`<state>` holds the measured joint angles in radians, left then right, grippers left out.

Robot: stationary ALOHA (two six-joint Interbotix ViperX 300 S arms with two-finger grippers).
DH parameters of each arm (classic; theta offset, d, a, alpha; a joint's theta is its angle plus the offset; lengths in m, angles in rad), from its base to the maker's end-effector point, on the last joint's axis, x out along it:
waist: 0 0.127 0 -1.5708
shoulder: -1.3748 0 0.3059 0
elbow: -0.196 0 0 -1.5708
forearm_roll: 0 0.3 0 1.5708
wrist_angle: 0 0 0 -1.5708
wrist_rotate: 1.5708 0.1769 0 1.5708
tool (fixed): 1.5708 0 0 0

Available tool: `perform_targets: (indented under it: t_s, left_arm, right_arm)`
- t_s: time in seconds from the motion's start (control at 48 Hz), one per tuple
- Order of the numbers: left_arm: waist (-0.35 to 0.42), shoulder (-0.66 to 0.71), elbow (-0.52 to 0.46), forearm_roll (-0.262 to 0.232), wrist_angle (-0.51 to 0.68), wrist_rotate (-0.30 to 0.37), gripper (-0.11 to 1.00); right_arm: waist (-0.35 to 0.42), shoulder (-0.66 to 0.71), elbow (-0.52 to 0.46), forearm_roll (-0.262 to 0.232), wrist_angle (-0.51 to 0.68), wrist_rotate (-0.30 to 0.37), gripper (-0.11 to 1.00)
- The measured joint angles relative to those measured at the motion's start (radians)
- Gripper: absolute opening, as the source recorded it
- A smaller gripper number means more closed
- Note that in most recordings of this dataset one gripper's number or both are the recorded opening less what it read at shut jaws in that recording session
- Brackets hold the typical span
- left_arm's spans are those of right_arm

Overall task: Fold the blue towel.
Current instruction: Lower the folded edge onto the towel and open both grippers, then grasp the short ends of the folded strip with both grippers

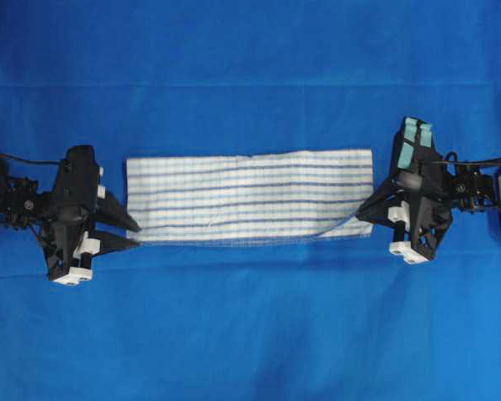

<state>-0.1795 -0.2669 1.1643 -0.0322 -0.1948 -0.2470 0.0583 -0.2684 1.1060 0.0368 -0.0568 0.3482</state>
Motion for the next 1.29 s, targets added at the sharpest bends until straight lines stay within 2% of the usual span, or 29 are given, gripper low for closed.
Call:
perform_targets:
  t_s: [0.104,0.187,0.291,0.521,0.645,0.895,1.291]
  left_arm:
    - [0.017,0.000,0.000,0.000,0.000,0.000,0.61]
    - [0.040,-0.002,0.000,0.000,0.000,0.006,0.73]
    - [0.095,-0.005,-0.002,0.002,0.000,0.018,0.79]
    - [0.235,-0.009,-0.002,0.002,0.009,0.064,0.78]
    - [0.267,-0.009,-0.002,0.002,0.021,0.097,0.78]
    - [0.341,0.017,-0.005,0.003,0.017,0.114,0.78]
    - [0.420,0.190,-0.012,0.003,-0.051,0.156,0.77]
  right_arm:
    - [0.000,0.002,-0.003,0.000,0.003,-0.002,0.48]
    - [-0.002,-0.006,-0.003,0.000,0.009,-0.009,0.65]
    - [-0.028,-0.026,-0.003,-0.006,0.017,-0.012,0.60]
    - [-0.207,-0.049,-0.003,-0.038,0.038,-0.017,0.60]
    - [-0.265,-0.048,-0.003,-0.060,0.052,-0.018,0.60]
    - [-0.319,0.009,-0.006,-0.077,0.052,-0.020,0.60]
    - [-0.368,0.164,-0.031,-0.091,0.012,-0.021,0.60]
